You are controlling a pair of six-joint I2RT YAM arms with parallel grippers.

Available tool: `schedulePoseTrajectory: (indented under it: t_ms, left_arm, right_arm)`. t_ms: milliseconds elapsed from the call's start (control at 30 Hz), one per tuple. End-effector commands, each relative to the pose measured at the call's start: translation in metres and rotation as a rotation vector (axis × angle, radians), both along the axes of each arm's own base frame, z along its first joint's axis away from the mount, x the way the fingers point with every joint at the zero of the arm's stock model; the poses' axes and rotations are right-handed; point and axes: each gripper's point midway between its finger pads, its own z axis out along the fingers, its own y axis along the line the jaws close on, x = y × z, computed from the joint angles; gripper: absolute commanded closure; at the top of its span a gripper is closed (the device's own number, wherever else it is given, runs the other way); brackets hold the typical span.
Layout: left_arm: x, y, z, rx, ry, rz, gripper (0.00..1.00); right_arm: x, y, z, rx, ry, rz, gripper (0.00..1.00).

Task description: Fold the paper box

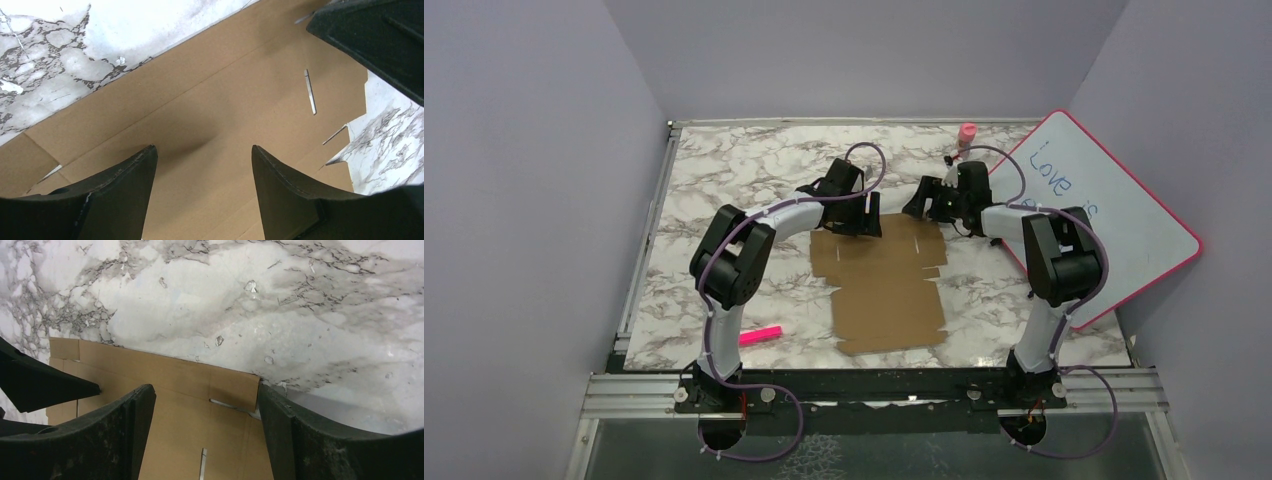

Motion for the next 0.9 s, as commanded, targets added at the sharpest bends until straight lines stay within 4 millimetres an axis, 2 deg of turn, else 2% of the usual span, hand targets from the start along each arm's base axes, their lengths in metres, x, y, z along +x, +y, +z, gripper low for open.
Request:
schedulePoseTrajectory:
  t_ms: [0,133,367,600,867]
  left_arm:
    - [0.0,-0.007,-0.002,-0.027,0.002,-0.035,0.29]
    - [-0.002,-0.007,-0.005,-0.029,0.012,-0.037,0.3]
    - [-0.002,-0.008,-0.006,-0.027,0.011,-0.038,0.31]
    - [-0.005,-0.007,-0.013,-0.018,0.026,-0.041,0.32]
    - [-0.007,-0.007,-0.017,-0.013,0.032,-0.04,0.33]
  right_arm:
    - [-0.008,0.007,-0.017,0.033,0.08,0.046,0.21]
    - [-0.014,0.011,-0.014,0.053,0.082,0.076,0.29]
    - [-0.012,0.012,0.012,0.049,0.025,0.095,0.46]
    - [-0.016,0.021,0.025,0.03,-0.001,0.109,0.51]
    - [-0.024,0.032,0.022,-0.046,-0.003,0.095,0.52]
